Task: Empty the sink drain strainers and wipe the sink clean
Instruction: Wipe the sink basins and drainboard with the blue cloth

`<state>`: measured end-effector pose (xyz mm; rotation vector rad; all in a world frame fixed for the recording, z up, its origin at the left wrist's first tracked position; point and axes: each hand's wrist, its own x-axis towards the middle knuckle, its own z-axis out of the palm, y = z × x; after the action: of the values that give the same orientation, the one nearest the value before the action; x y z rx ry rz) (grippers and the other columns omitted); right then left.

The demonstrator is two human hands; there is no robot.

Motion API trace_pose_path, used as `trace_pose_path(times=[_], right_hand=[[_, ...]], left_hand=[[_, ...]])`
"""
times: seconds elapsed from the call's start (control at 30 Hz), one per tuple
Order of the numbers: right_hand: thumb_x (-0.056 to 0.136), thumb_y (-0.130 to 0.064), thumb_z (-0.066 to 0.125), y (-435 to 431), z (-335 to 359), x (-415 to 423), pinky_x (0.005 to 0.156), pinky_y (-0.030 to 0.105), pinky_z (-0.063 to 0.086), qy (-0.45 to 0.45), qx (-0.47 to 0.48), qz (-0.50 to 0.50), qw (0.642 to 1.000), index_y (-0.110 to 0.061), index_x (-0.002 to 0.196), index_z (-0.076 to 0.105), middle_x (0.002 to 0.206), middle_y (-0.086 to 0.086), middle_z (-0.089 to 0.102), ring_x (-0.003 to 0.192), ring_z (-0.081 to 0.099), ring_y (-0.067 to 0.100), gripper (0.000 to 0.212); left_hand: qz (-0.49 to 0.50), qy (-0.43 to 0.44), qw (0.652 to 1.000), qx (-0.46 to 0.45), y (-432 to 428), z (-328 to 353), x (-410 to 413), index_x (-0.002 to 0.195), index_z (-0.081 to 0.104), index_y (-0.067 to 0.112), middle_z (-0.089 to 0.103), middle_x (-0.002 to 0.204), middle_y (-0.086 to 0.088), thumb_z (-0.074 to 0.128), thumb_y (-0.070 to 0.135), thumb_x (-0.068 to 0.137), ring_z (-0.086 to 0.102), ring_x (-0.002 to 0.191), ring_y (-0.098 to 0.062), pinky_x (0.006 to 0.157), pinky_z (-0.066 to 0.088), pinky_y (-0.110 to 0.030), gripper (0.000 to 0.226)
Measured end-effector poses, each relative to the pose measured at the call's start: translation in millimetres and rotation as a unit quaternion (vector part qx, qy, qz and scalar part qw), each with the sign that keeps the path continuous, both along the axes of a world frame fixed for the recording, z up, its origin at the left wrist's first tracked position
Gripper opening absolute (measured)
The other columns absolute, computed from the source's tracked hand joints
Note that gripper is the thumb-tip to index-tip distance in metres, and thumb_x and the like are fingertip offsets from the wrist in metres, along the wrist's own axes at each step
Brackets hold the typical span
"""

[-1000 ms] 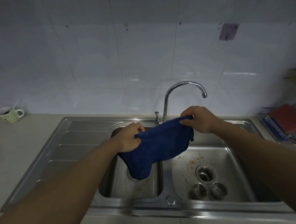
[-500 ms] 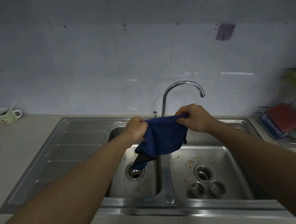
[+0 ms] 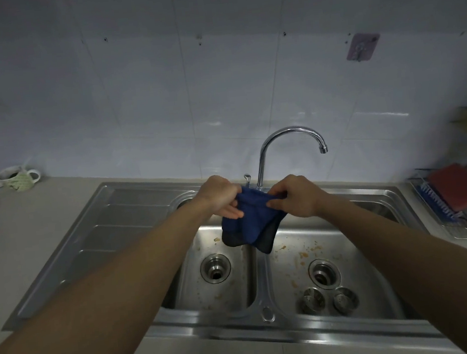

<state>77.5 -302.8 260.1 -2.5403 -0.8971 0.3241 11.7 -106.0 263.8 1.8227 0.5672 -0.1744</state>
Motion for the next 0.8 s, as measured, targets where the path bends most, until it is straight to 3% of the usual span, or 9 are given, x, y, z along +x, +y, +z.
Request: trace_pose_path(times=[0.1, 0.2, 0.3, 0.47, 0.57, 0.7, 0.8], right_hand=[[0.092, -0.015, 0.063, 4.0, -0.5, 6.7, 0.068, 0.024, 0.04, -0.016, -0.009, 0.026, 0.999, -0.014, 0.103, 0.073, 0.091, 0.002, 0.067, 0.083, 0.059, 0.018, 0.015], [0.094, -0.011, 0.059, 8.5, -6.0, 16.5, 0.072, 0.025, 0.037, -0.014, -0.013, 0.046, 0.999, -0.018, 0.1, 0.063, 0.097, 0.0, 0.06, 0.087, 0.055, 0.019, 0.01], [0.095, -0.011, 0.058, 11.8, -14.2, 28.5, 0.072, 0.023, 0.038, 0.004, -0.012, 0.073, 0.997, -0.018, 0.107, 0.064, 0.099, -0.002, 0.06, 0.089, 0.055, 0.017, 0.015], [0.095, -0.013, 0.062, 18.5, -32.6, 37.9, 0.077, 0.023, 0.038, -0.005, 0.03, 0.098, 0.995, -0.016, 0.114, 0.071, 0.097, -0.005, 0.06, 0.089, 0.054, 0.012, 0.021], [0.094, -0.011, 0.061, 26.3, -46.3, 42.8, 0.075, 0.024, 0.039, -0.004, 0.056, 0.109, 0.992, -0.016, 0.112, 0.073, 0.097, -0.001, 0.067, 0.088, 0.057, 0.013, 0.022], [0.095, -0.009, 0.058, 49.1, -56.4, 47.5, 0.081, 0.025, 0.044, 0.017, 0.096, 0.103, 0.99, -0.017, 0.116, 0.073, 0.105, 0.001, 0.072, 0.096, 0.063, 0.016, 0.026], [0.096, -0.011, 0.058, 75.2, -56.7, 48.9, 0.082, 0.023, 0.043, 0.008, 0.107, 0.108, 0.988, -0.019, 0.117, 0.073, 0.108, 0.001, 0.073, 0.098, 0.064, 0.017, 0.027]], left_hand=[[-0.046, 0.0, 0.988, 0.15, 10.5, -3.2, 0.7, 0.089, 0.066, -0.001, 0.072, 0.074, -0.018, 0.059, 0.026, 0.087, 0.075, 0.068, -0.033, 0.072, 0.063, -0.04, 0.028], [-0.069, -0.022, 0.969, 0.237, 15.3, -6.3, 3.4, 0.085, 0.071, -0.003, 0.075, 0.076, -0.015, 0.062, 0.028, 0.082, 0.074, 0.076, -0.03, 0.078, 0.061, -0.042, 0.032], [-0.075, -0.03, 0.965, 0.249, 17.6, -13.4, 3.5, 0.082, 0.071, -0.001, 0.074, 0.079, -0.013, 0.064, 0.02, 0.08, 0.072, 0.081, -0.028, 0.079, 0.06, -0.042, 0.022], [-0.083, -0.048, 0.952, 0.292, 25.0, -25.9, 2.3, 0.078, 0.07, 0.019, 0.061, 0.077, 0.012, 0.063, 0.015, 0.082, 0.061, 0.082, -0.014, 0.076, 0.052, -0.028, 0.01], [-0.077, -0.042, 0.936, 0.34, 28.4, -34.9, -0.5, 0.074, 0.066, 0.019, 0.064, 0.079, 0.005, 0.06, 0.015, 0.083, 0.062, 0.083, -0.017, 0.077, 0.05, -0.028, 0.012], [-0.047, -0.035, 0.936, 0.347, 42.3, -38.3, -4.0, 0.092, 0.07, 0.009, 0.069, 0.088, -0.003, 0.059, 0.011, 0.086, 0.064, 0.085, -0.022, 0.081, 0.054, -0.035, 0.013], [-0.026, -0.03, 0.935, 0.353, 65.3, -34.4, -6.3, 0.095, 0.068, 0.009, 0.068, 0.087, -0.005, 0.058, 0.009, 0.086, 0.064, 0.086, -0.025, 0.081, 0.054, -0.038, 0.013]])
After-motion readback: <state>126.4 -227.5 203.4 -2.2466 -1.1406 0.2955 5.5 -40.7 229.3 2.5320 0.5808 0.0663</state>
